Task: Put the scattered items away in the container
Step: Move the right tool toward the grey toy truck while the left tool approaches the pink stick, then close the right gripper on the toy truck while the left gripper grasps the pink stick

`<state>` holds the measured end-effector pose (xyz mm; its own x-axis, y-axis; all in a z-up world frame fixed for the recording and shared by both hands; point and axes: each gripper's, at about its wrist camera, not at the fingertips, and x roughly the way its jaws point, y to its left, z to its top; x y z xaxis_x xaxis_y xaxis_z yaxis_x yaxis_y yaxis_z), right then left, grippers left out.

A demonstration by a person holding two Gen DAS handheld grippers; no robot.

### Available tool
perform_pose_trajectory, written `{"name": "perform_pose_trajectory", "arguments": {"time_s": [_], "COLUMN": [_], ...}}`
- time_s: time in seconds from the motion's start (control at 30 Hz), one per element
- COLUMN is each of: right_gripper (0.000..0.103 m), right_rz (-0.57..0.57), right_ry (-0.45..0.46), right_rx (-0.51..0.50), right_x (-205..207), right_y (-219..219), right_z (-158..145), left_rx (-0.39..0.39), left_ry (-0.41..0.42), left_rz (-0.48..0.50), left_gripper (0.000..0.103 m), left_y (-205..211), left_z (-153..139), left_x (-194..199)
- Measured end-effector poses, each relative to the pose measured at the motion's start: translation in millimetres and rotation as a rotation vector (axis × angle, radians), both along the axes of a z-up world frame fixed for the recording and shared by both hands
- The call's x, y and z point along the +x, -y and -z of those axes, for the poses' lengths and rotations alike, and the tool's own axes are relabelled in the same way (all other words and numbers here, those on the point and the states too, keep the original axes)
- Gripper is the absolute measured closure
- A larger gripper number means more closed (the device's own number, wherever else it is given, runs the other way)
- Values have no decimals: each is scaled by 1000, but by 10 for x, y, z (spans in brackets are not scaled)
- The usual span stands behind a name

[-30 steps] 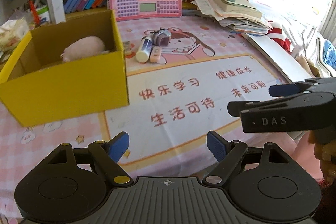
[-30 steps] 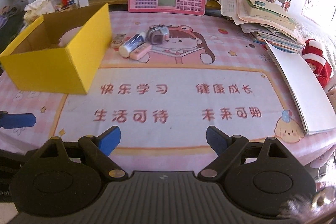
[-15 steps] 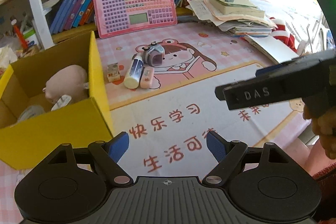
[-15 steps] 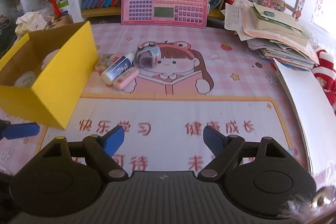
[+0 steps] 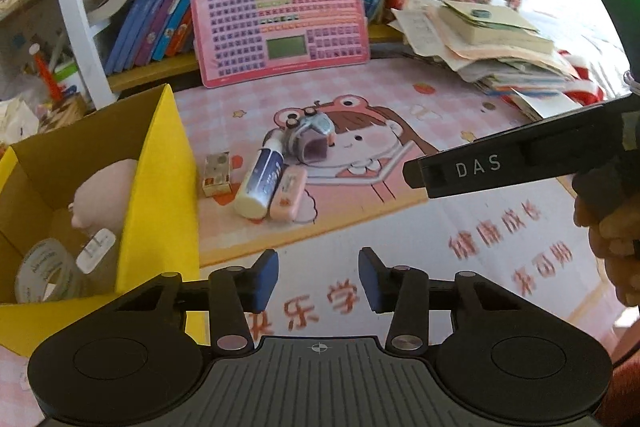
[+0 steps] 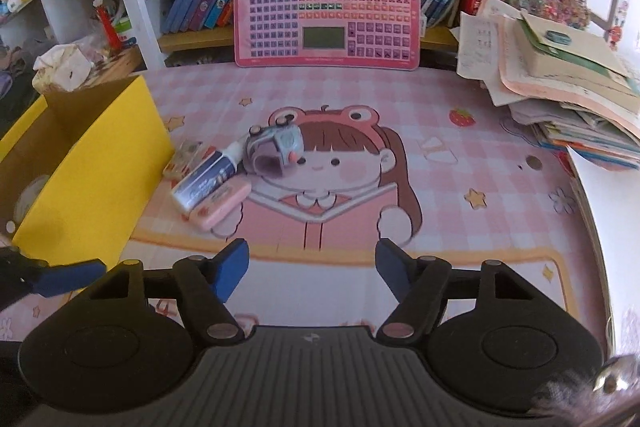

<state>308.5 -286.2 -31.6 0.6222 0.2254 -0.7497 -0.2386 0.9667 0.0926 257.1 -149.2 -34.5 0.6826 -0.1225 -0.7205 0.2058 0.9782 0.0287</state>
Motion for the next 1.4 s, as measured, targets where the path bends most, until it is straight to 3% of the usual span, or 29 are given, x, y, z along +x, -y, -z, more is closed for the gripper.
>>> {"name": "perform_pose_trajectory", "arguments": {"time_s": [0.63, 0.87, 1.17, 1.4], "right_gripper": [45, 45, 45, 39], "right_rz": [-241, -314, -366, -401], "right_ry": [-6, 2, 21, 12], "right_rx": [11, -8, -40, -52], "right_x": [1048, 1221, 1403, 1533], "right_y": [-282, -426, -588, -644], "right_z": [425, 542, 652, 739], "left_rx": [27, 47, 16, 11], "left_ry": [-17, -38, -99, -87], "left_rz": [-139, -194, -255, -271], "left_gripper": [67, 67, 67, 67], "left_y": [173, 143, 58, 136], "left_z": [387, 484, 579, 565], "left_x": [785, 985, 1250, 1317]}}
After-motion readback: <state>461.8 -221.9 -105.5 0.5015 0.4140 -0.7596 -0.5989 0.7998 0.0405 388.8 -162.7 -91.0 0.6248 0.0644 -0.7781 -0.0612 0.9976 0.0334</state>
